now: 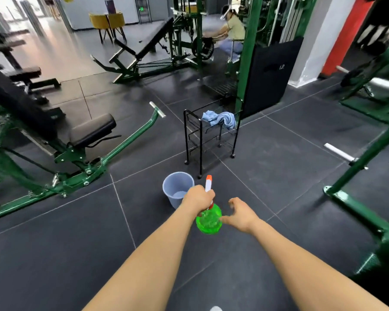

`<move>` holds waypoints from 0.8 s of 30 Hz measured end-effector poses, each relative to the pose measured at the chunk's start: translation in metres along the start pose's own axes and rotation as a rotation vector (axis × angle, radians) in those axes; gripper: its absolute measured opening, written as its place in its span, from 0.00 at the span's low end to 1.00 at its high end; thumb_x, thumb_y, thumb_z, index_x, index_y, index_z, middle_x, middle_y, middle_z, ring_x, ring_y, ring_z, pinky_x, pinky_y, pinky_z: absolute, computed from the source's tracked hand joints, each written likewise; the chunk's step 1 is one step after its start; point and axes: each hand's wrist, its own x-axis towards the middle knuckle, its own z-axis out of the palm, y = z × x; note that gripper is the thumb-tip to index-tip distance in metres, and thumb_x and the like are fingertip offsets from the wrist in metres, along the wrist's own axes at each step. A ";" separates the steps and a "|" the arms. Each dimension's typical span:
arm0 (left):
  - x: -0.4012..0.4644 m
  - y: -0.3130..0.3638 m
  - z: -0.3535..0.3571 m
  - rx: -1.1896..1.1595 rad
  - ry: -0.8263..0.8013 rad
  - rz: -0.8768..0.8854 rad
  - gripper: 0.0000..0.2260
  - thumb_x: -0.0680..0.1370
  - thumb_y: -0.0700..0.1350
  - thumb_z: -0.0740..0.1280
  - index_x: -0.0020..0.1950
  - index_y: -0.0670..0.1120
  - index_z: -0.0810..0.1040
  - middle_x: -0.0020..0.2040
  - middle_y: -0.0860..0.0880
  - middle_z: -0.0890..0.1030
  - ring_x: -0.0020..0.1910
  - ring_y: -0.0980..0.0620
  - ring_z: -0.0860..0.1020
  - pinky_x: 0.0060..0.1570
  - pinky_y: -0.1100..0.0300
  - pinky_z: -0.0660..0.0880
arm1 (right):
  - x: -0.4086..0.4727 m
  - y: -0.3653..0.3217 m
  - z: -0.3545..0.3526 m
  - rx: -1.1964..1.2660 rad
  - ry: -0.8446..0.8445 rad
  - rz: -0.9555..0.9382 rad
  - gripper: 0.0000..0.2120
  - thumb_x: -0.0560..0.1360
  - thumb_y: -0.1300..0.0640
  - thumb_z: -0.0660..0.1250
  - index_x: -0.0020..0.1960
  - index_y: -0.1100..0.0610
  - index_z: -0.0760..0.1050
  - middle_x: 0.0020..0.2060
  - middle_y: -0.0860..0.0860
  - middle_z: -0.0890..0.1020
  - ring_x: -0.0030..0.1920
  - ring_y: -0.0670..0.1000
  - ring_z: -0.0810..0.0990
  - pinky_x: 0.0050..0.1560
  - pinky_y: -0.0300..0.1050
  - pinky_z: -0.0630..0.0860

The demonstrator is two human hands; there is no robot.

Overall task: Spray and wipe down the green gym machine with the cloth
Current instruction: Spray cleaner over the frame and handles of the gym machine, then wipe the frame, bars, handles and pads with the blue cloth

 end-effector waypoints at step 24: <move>0.384 0.146 -0.142 0.248 -0.077 0.142 0.09 0.76 0.47 0.66 0.41 0.42 0.76 0.35 0.47 0.76 0.31 0.52 0.75 0.25 0.66 0.67 | 0.324 -0.050 -0.144 -0.134 0.057 0.311 0.13 0.77 0.53 0.64 0.52 0.55 0.61 0.51 0.50 0.69 0.49 0.50 0.67 0.45 0.37 0.62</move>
